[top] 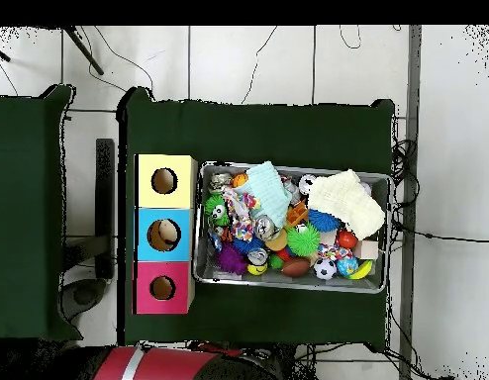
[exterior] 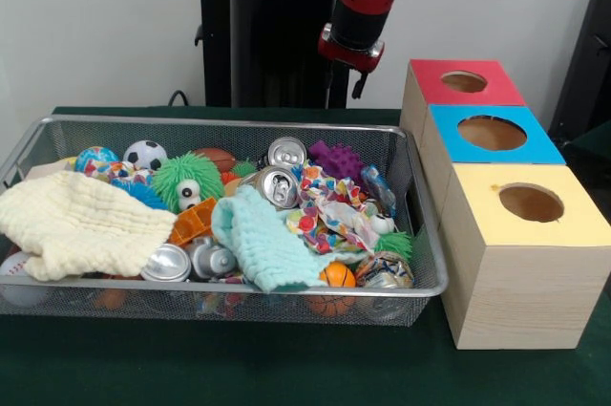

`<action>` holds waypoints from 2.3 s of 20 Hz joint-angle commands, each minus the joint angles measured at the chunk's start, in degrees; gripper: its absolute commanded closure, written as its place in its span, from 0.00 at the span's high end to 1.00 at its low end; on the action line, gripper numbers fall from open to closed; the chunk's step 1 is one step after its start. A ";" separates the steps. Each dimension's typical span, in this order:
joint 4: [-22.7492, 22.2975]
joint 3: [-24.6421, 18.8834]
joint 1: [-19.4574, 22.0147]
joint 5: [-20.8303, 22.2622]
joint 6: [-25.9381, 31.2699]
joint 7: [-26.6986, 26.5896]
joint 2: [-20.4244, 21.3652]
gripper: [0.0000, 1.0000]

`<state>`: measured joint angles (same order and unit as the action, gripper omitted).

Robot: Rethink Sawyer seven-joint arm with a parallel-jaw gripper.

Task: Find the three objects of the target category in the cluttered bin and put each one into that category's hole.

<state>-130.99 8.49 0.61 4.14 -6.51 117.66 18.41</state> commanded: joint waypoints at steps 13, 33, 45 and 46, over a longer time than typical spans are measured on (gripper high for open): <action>17.70 -4.82 4.70 2.19 -3.92 4.77 -10.44 1.00; 21.62 -3.79 3.41 2.23 -8.76 7.01 -15.88 1.00; 24.39 -5.84 5.78 1.46 -10.36 8.16 -20.35 1.00; 24.46 -5.86 5.79 1.28 -10.47 8.34 -20.59 1.00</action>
<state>-120.53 8.42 3.91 7.22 -8.13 117.66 0.95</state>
